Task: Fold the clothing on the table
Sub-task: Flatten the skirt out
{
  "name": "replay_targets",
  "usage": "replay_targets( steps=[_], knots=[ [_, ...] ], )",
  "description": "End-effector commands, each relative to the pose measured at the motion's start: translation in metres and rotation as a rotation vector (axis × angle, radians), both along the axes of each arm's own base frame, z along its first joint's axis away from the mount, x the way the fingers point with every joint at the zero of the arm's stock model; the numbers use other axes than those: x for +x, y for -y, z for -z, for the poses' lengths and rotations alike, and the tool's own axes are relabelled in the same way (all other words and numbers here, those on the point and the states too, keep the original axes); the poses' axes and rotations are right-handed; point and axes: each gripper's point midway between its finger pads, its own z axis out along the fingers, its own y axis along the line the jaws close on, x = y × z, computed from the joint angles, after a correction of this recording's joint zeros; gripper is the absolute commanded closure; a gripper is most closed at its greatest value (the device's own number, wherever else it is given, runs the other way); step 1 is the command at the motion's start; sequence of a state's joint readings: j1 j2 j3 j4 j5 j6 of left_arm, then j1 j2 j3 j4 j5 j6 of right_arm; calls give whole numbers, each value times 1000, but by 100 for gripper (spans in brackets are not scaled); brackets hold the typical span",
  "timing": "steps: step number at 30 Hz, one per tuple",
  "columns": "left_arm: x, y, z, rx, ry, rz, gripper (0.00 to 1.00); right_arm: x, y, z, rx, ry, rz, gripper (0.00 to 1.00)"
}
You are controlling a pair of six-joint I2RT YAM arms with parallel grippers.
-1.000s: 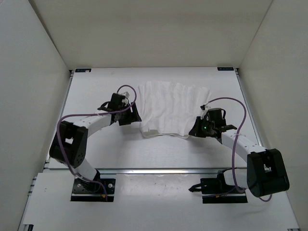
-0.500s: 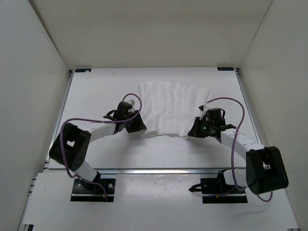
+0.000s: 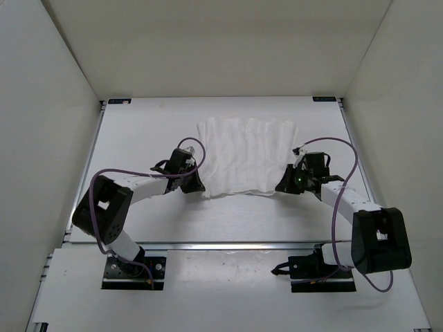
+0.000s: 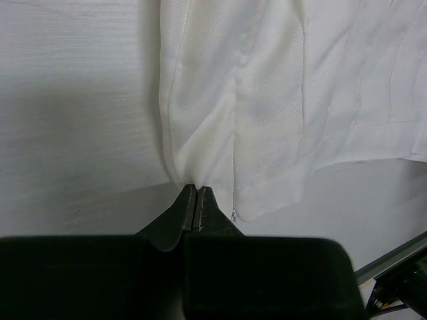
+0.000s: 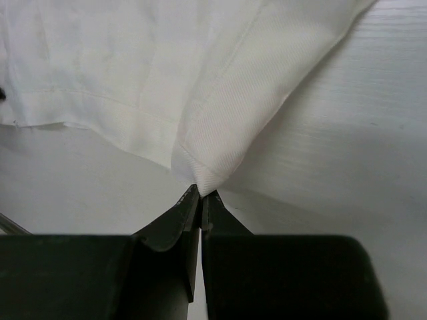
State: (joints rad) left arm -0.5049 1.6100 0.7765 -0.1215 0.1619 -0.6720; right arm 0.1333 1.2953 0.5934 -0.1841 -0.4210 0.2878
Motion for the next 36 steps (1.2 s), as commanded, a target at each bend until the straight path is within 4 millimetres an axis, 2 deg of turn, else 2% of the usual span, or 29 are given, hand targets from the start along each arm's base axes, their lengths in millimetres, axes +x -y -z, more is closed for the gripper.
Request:
replay_targets(
  steps=[1,3,5,8,10,11,12,13,14,15,16,17,18,20,21,23,24,25,26,27,28,29,30,31,32,33,34,35,36],
  knots=[
    [-5,-26,-15,53,38,-26,100,21,12,-19,-13,77,21,100],
    [-16,-40,-10,74,16,-33,100,21,15,-22,-6,77,31,100],
    [-17,-51,-17,61,28,-67,100,18,15,-24,-4,76,32,100],
    [-24,-60,-11,62,9,-70,100,8,11,-14,5,60,16,100],
    [-26,-61,0,54,-33,-49,100,2,3,-7,13,42,-19,100],
    [-22,-59,6,49,-59,-40,100,9,3,-9,10,44,-27,100],
    [-13,-52,5,44,-75,-13,100,9,2,-2,4,10,-38,100],
    [9,-47,-9,35,-32,5,100,22,2,-13,10,18,-43,100],
    [15,-43,-3,44,-70,18,100,44,2,-27,-1,58,-57,100],
    [45,-33,-29,36,2,40,100,55,3,-36,-4,73,-58,100],
    [74,-26,-48,31,52,50,100,77,2,-55,7,112,-64,99],
    [90,-25,-54,23,66,56,100,105,1,-82,5,192,-71,100],
    [123,-18,-91,1,164,48,100,117,3,-85,7,189,-61,100],
    [188,-17,-168,-27,352,8,100,168,7,-157,-17,359,-59,100],
    [201,-24,-180,-20,370,-18,100,177,9,-163,-22,355,-57,100],
    [230,-31,-271,-68,553,-69,100,202,13,-239,-77,520,-45,100],
    [235,-42,-297,-75,616,-108,100,207,20,-270,-122,601,-26,100],
    [236,-45,-324,-95,688,-129,100,204,16,-293,-137,664,-25,100],
    [230,-51,-341,-110,734,-156,100,201,20,-304,-169,698,-4,100],
    [225,-58,-370,-132,822,-189,100,199,33,-312,-183,742,31,100],
    [225,-67,-369,-123,848,-218,100,192,38,-335,-171,817,42,100],
    [218,-68,-360,-106,840,-209,100,193,50,-318,-159,795,63,100],
    [210,-71,-361,-96,838,-199,100,183,49,-306,-137,768,38,100],
    [205,-73,-336,-69,783,-196,100,178,66,-298,-144,743,66,100],
    [192,-75,-309,-48,725,-175,100,168,72,-278,-146,692,66,100],
    [174,-73,-276,-30,661,-153,100,157,72,-245,-153,626,55,100],
    [156,-72,-280,-37,681,-138,100,141,71,-215,-164,577,50,100],
    [138,-74,-236,-11,604,-127,100,129,64,-200,-163,553,30,100],
    [111,-70,-213,3,571,-97,100,110,60,-177,-163,509,27,100]
  ],
)
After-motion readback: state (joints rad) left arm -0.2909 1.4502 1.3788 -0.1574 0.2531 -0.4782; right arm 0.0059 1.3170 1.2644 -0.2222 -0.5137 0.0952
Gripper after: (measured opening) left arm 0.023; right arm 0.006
